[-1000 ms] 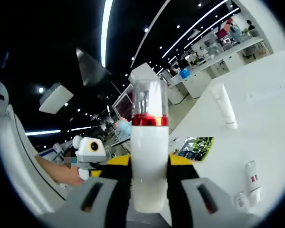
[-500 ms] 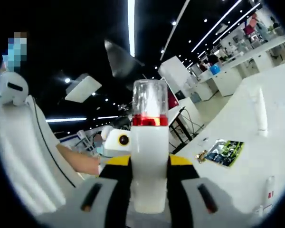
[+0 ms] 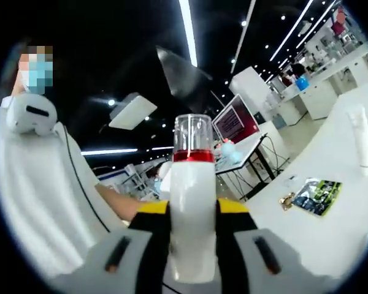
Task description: Arrange the skincare products in the storage area until every visible bottle or jar stands upright without overlapping.
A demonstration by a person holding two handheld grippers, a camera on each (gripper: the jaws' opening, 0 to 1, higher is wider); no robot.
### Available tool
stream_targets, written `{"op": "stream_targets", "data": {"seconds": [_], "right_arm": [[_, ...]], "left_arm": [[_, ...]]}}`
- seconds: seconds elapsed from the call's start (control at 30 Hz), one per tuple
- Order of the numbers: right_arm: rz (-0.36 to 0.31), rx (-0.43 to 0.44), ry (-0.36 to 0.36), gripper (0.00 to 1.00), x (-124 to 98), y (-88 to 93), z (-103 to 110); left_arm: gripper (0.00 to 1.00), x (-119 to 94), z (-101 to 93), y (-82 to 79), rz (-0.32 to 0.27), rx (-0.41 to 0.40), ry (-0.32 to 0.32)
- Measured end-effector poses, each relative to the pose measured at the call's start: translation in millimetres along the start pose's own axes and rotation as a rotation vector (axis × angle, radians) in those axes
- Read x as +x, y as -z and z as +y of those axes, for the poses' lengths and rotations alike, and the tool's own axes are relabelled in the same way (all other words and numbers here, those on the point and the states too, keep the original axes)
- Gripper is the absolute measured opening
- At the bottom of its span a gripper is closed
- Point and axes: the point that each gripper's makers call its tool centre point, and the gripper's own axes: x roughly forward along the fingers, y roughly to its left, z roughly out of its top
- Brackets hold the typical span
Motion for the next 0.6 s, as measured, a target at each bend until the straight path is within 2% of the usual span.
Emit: {"op": "stream_targets", "data": {"seconds": [0.17,0.6], "right_arm": [[-0.010,0.033,-0.001,0.27,1.2,6.0,-2.8],[0.079,0.019,-0.042,0.29,6.9,11.6,4.6]], "left_arm": [[0.33,-3.5,3.9,5.6,0.030,0.054,-0.046],[0.32,-9.8,3.1,8.7,0.056,0.116,-0.082]]}}
